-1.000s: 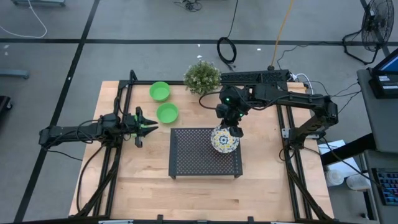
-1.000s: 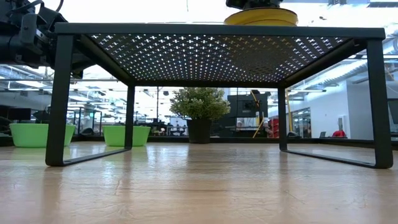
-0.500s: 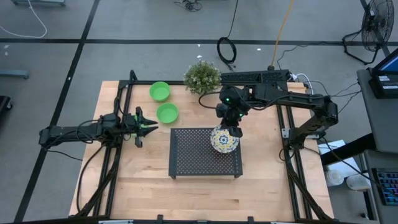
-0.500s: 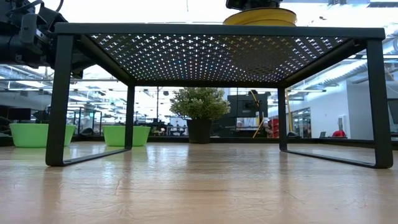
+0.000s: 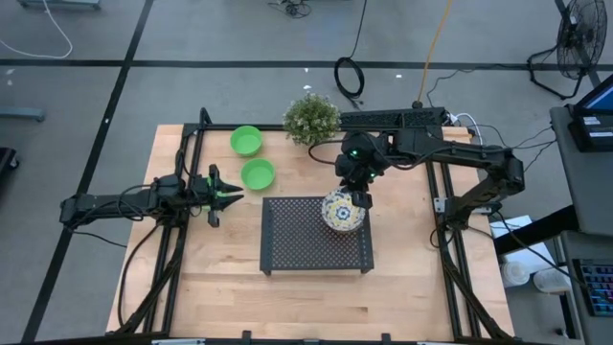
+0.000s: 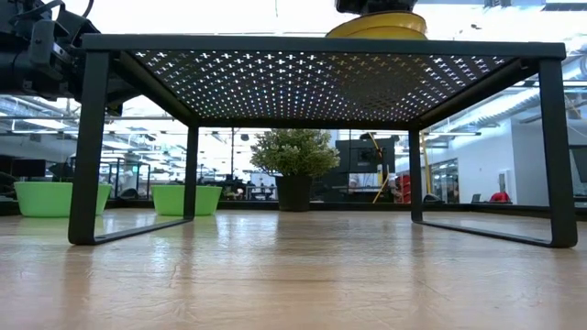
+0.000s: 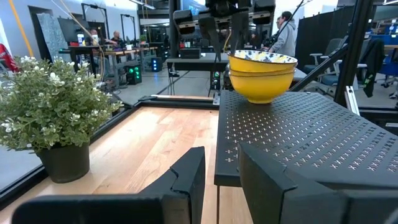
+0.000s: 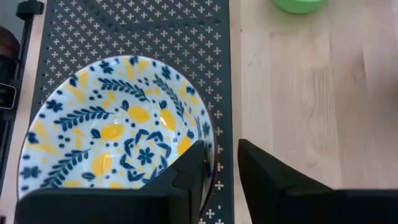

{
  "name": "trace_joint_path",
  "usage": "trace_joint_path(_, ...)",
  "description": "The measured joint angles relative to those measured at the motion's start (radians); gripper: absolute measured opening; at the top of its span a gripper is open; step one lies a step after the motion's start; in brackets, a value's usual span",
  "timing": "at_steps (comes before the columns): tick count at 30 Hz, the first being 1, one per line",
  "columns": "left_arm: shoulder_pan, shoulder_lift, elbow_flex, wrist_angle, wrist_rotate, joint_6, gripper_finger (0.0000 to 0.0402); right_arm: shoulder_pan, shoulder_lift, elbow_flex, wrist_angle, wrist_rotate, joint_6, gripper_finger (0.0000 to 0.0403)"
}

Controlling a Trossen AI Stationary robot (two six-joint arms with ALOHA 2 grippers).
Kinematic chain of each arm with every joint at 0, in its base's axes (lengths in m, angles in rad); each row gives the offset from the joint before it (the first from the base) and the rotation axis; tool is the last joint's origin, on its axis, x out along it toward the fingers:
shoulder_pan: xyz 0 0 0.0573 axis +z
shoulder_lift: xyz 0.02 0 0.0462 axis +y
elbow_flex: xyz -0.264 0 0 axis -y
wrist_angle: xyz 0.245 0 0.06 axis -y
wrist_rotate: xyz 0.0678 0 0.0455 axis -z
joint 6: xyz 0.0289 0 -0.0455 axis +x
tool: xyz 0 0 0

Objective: Pick & Place Mini bowls
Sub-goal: Stack the white patterned bowl on top of the white patterned bowls on the shelf

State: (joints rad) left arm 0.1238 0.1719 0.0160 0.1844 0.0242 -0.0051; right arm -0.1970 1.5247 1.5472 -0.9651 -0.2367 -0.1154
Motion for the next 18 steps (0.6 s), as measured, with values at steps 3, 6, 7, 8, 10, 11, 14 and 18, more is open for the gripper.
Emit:
trace_joint_path(3,0.0,0.0,0.0,0.0,0.0,0.0,0.0099,0.01,-0.012,0.0,-0.01,0.002,0.0,0.0094)
trace_joint_path(6,0.0,0.0,0.0,0.0,0.0,0.0,0.0099,0.024,-0.029,0.0,-0.009,0.003,0.0,0.01)
trace_joint_path(7,0.0,0.0,0.0,0.0,0.0,0.0,0.0099,0.031,-0.034,0.0,-0.014,0.003,0.0,0.0102)
trace_joint_path(8,0.0,0.0,0.0,0.0,0.0,0.0,0.0099,0.037,-0.038,0.0,-0.006,0.003,0.003,0.0104)
trace_joint_path(10,0.0,0.0,0.0,0.0,0.0,0.0,0.0099,0.049,-0.05,0.0,0.008,0.004,0.003,0.0107)
trace_joint_path(11,0.0,0.0,0.0,0.0,0.0,0.0,0.0099,0.055,-0.056,0.0,0.002,0.004,0.004,0.0108)
trace_joint_path(14,0.0,0.0,0.0,0.0,0.0,0.0,0.0099,0.074,-0.078,0.0,0.022,0.003,0.002,0.0111)
trace_joint_path(18,0.0,0.0,0.0,0.0,0.0,0.0,0.0099,0.111,-0.104,0.0,0.05,0.006,0.001,0.011)
